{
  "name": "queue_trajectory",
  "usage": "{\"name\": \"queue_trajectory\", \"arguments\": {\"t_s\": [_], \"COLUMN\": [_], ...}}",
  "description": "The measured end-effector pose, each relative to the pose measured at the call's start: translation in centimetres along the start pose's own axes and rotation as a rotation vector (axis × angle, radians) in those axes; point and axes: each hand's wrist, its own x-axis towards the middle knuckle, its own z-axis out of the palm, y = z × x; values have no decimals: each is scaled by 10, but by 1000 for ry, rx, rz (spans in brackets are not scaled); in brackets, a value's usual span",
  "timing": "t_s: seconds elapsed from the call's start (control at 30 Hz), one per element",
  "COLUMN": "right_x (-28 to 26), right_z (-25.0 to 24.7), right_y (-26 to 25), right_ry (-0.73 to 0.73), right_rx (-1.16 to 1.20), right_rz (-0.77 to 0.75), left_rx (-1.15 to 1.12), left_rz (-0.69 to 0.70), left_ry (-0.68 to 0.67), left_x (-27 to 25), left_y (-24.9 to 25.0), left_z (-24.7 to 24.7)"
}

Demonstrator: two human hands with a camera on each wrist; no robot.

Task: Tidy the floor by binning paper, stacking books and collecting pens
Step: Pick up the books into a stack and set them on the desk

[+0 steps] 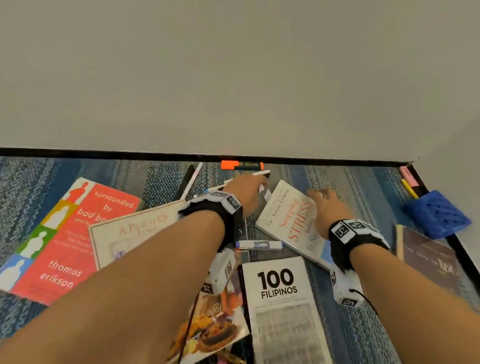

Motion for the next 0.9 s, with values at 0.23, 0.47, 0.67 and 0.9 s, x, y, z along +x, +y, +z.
{"name": "queue_trajectory", "arguments": {"t_s": [0.23, 0.47, 0.67, 0.9], "right_x": [7, -12, -53, -70], "right_z": [35, 9, -16, -28], "right_y": [15, 6, -12, -22], "right_ry": [153, 435, 494, 335], "right_rx": [-3, 254, 584, 1159], "right_rz": [-59, 61, 185, 267], "left_rx": [56, 40, -65, -415], "left_rz": [95, 65, -47, 84], "left_ry": [29, 128, 23, 45], "left_x": [37, 45, 36, 6], "left_y": [-21, -10, -12, 4], "left_z": [60, 55, 44, 20]}}
